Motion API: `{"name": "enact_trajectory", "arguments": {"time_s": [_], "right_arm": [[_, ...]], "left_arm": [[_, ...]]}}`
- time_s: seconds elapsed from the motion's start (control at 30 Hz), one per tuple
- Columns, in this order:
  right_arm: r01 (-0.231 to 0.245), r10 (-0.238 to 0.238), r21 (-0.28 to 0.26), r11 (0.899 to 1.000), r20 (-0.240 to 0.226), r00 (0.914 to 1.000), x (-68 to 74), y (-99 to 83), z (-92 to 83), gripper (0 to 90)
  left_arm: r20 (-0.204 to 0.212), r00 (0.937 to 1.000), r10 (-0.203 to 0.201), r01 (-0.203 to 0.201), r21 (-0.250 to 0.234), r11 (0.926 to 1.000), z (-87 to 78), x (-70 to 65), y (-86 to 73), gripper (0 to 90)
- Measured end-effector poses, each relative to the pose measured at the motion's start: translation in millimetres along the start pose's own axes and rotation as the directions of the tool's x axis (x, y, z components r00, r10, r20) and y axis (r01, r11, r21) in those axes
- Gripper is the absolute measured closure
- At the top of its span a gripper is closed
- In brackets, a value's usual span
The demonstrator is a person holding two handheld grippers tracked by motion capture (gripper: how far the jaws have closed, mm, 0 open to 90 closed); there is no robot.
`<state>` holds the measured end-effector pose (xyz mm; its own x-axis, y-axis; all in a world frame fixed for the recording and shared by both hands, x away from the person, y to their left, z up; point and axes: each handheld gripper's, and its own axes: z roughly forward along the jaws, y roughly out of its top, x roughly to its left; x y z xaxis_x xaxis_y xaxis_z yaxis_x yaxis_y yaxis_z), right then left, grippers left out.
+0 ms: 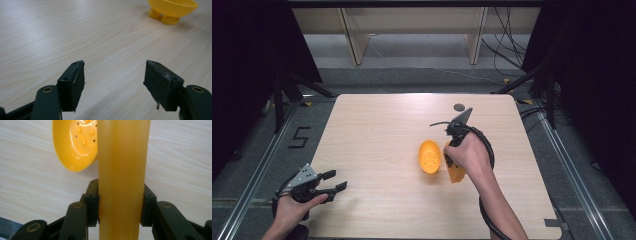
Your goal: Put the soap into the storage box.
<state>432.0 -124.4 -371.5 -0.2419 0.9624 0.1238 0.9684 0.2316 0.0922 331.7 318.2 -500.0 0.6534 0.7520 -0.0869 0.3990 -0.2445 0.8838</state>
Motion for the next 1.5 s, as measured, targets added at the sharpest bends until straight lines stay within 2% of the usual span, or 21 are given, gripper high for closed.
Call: {"name": "enact_trajectory", "arguments": {"time_s": [0.03, 0.17, 0.2, 0.23, 0.33, 0.37, 0.4, 0.47, 0.53, 0.57, 0.63, 0.8, 0.83, 0.87, 1.03, 1.1, 1.13, 1.17, 1.23, 1.43, 1.5], "right_arm": [[-0.043, 0.043, 0.012, 0.999, 0.009, 0.9990, 4.3, 1.6, -0.8, 61.3], [-0.044, 0.044, 0.011, 0.999, 0.006, 0.9990, 6.4, 3.9, -1.1, 61.4], [-0.024, 0.025, -0.032, 0.999, 0.017, 0.9995, 6.6, 5.2, 1.3, 61.4], [-0.023, 0.023, -0.006, 1.000, 0.015, 0.9996, 7.4, 6.3, -0.7, 61.3], [-0.087, 0.087, -0.003, 0.996, 0.003, 0.9962, 14.1, 7.9, -1.3, 61.3], [-0.087, 0.087, -0.003, 0.996, 0.003, 0.9962, 14.1, 7.9, -1.3, 61.3], [-0.035, 0.035, 0.002, 0.999, 0.006, 0.9994, 12.1, 10.1, -1.8, 61.4], [-0.060, 0.060, 0.004, 0.998, 0.010, 0.9981, 14.3, 10.8, -1.6, 61.4], [-0.023, 0.023, -0.001, 1.000, 0.000, 0.9997, 14.1, 12.9, -1.6, 61.3], [-0.072, 0.072, 0.006, 0.997, -0.007, 0.9974, 17.7, 13.2, -1.8, 61.3], [-0.038, 0.038, 0.003, 0.999, 0.003, 0.9993, 16.0, 15.0, -1.1, 61.3], [-0.057, 0.057, 0.003, 0.998, 0.003, 0.9984, 19.7, 18.7, 0.2, 61.3], [-0.002, 0.002, -0.020, 1.000, 0.001, 1.0000, 16.6, 19.2, 1.9, 61.4], [-0.049, 0.049, -0.004, 0.999, -0.005, 0.9988, 20.6, 19.4, 0.8, 61.3], [-0.059, 0.059, -0.005, 0.998, -0.005, 0.9982, 25.4, 22.8, 1.6, 61.3], [-0.051, 0.051, -0.010, 0.999, -0.005, 0.9987, 25.7, 23.3, 1.8, 61.3], [-0.009, 0.009, -0.037, 0.999, 0.001, 1.0000, 23.6, 24.0, 3.4, 61.4], [-0.051, 0.051, -0.005, 0.999, -0.006, 0.9987, 27.1, 24.7, 1.4, 61.3], [-0.059, 0.059, -0.006, 0.998, -0.006, 0.9982, 28.9, 26.8, 1.3, 61.4], [-0.054, 0.054, -0.009, 0.998, -0.002, 0.9985, 29.0, 29.7, 2.9, 61.3], [-0.021, 0.021, -0.026, 0.999, 0.008, 0.9997, 27.3, 30.0, 3.8, 61.4]], "left_arm": [[-0.001, 1.0000, 0.000, 0.000, 0.000, 1.0000, 0.0, 0.0, 0.0, 31.9], [-0.001, 1.0000, 0.001, -0.001, 0.001, 1.0000, 0.1, -0.1, 0.0, 31.9], [0.002, 1.0000, -0.002, 0.002, 0.004, 1.0000, 0.1, -0.2, 0.0, 31.9], [0.001, 1.0000, -0.002, 0.002, 0.005, 1.0000, 0.0, -0.2, 0.0, 31.9], [0.001, 1.0000, 0.001, -0.001, 0.005, 1.0000, 0.0, 0.0, 0.1, 31.9], [0.001, 1.0000, 0.001, -0.001, 0.005, 1.0000, 0.0, 0.0, 0.1, 31.9], [0.000, 1.0000, 0.001, -0.001, 0.002, 1.0000, 0.1, 0.0, 0.0, 31.9], [0.000, 1.0000, 0.001, -0.001, 0.004, 1.0000, 0.0, -0.1, 0.1, 31.9], [-0.002, 1.0000, 0.001, -0.001, 0.001, 1.0000, 0.1, -0.2, 0.0, 31.9], [-0.002, 1.0000, 0.002, -0.002, 0.001, 1.0000, 0.1, -0.2, 0.1, 31.9], [-0.002, 1.0000, 0.001, -0.002, 0.000, 1.0000, 0.1, -0.1, 0.1, 31.9], [-0.007, 1.0000, 0.002, -0.002, 0.000, 1.0000, -0.2, -0.4, 0.1, 31.9], [-0.004, 1.0000, 0.003, -0.003, -0.001, 1.0000, -0.1, -0.3, 0.1, 31.9], [-0.007, 1.0000, 0.003, -0.003, 0.001, 1.0000, -0.2, -0.4, 0.1, 31.9], [-0.007, 1.0000, 0.002, -0.002, 0.000, 1.0000, -0.3, -0.4, 0.2, 31.9], [-0.011, 0.9999, 0.002, -0.002, 0.003, 1.0000, -0.6, -0.6, 0.3, 31.9], [-0.010, 0.9999, 0.002, -0.002, 0.001, 1.0000, -0.5, -0.5, 0.2, 31.9], [-0.012, 0.9999, 0.003, -0.003, 0.003, 1.0000, -0.7, -0.6, 0.3, 31.9], [-0.012, 0.9999, 0.001, -0.001, 0.002, 1.0000, -0.8, -0.7, 0.3, 31.9], [-0.011, 0.9999, 0.001, -0.001, 0.002, 1.0000, -0.7, -0.6, 0.3, 31.9], [-0.012, 0.9999, 0.001, -0.001, 0.003, 1.0000, -0.7, -0.7, 0.3, 31.9]]}}
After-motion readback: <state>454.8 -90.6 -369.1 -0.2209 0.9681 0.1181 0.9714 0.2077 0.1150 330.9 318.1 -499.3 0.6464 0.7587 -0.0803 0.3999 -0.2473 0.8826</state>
